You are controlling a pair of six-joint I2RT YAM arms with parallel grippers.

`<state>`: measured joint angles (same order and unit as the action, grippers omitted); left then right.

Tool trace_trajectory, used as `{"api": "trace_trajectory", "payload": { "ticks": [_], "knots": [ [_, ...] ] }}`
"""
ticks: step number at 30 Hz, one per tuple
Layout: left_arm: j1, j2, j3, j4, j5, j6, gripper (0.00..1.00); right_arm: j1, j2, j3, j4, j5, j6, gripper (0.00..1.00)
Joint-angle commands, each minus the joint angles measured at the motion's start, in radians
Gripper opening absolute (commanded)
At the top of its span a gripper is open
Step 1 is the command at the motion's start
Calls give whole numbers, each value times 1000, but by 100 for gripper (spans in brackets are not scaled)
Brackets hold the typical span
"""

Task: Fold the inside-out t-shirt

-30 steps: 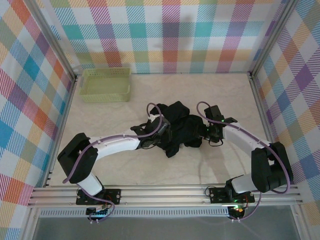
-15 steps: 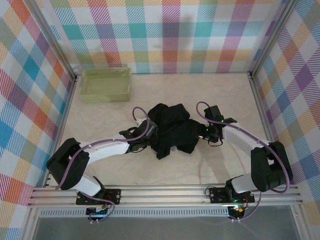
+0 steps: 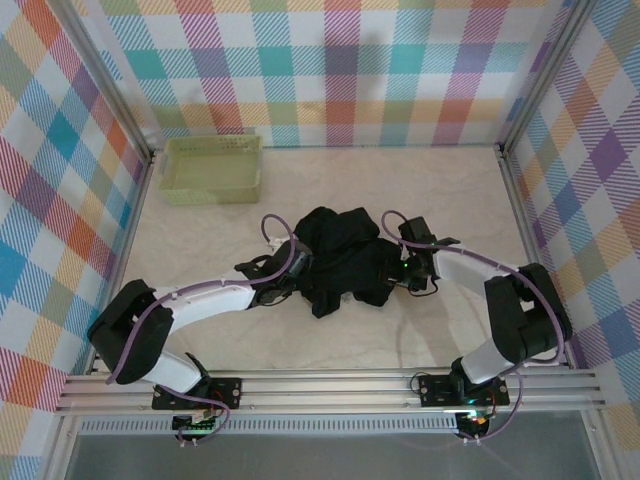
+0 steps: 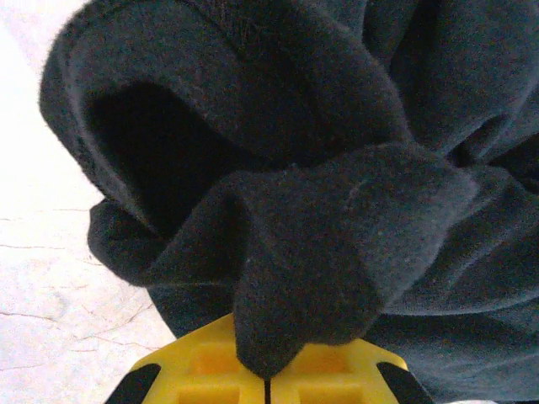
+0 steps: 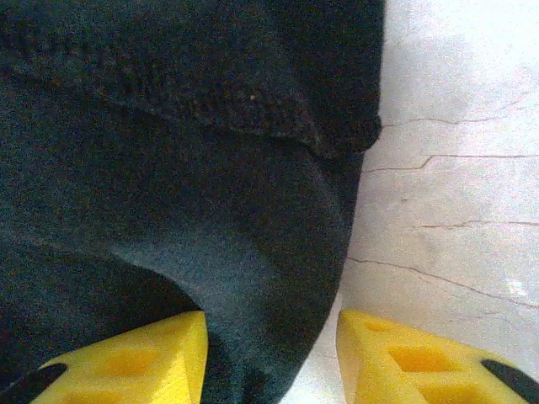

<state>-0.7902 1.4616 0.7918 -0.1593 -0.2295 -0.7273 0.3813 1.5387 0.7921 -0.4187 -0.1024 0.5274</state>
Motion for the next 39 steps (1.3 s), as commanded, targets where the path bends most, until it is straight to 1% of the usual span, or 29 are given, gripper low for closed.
{"api": "trace_trajectory", "payload": {
  "ticks": [1, 5, 6, 8, 13, 17, 20, 23, 25, 27, 29, 31, 34, 36, 39],
  "knots": [
    [10, -54, 14, -47, -47, 36, 1, 8, 15, 34, -5, 16, -3, 33],
    [10, -102, 36, -109, -97, 73, 0, 9, -9, 54, -53, 90, -15, 10],
    [10, -122, 40, -126, -105, 81, 0, 8, -29, 59, -70, 113, -17, 5],
    [9, -161, 49, -163, -121, 97, 0, 8, -82, 76, -115, 158, -26, 0],
    [13, -265, 125, -243, -159, 134, 0, 9, -278, 170, -286, 303, -63, 0],
    [26, -372, 231, -311, -190, 163, 0, 8, -444, 352, -475, 395, -107, 0],
    [25, -472, 292, -325, -205, 174, 0, 8, -532, 532, -589, 423, -138, 0],
    [26, -553, 325, -319, -209, 175, 0, 8, -561, 679, -656, 407, -168, 0],
    [27, -586, 325, -316, -231, 170, 0, 8, -553, 733, -676, 393, -179, 0],
    [27, -599, 315, -330, -288, 168, 0, 8, -532, 737, -669, 369, -182, 0],
    [35, -578, 317, -393, -365, 143, 0, 8, -501, 695, -632, 328, -181, 0],
    [62, -539, 309, -438, -386, 124, 0, 8, -453, 630, -577, 290, -171, 0],
    [131, -452, 290, -494, -355, 85, 0, 8, -344, 536, -481, 239, -150, 0],
    [187, -384, 273, -531, -309, 40, 0, 9, -253, 494, -427, 240, -140, 0],
    [265, -294, 209, -528, -212, -3, 0, 6, -100, 461, -372, 258, -126, 0]
  ]
}}
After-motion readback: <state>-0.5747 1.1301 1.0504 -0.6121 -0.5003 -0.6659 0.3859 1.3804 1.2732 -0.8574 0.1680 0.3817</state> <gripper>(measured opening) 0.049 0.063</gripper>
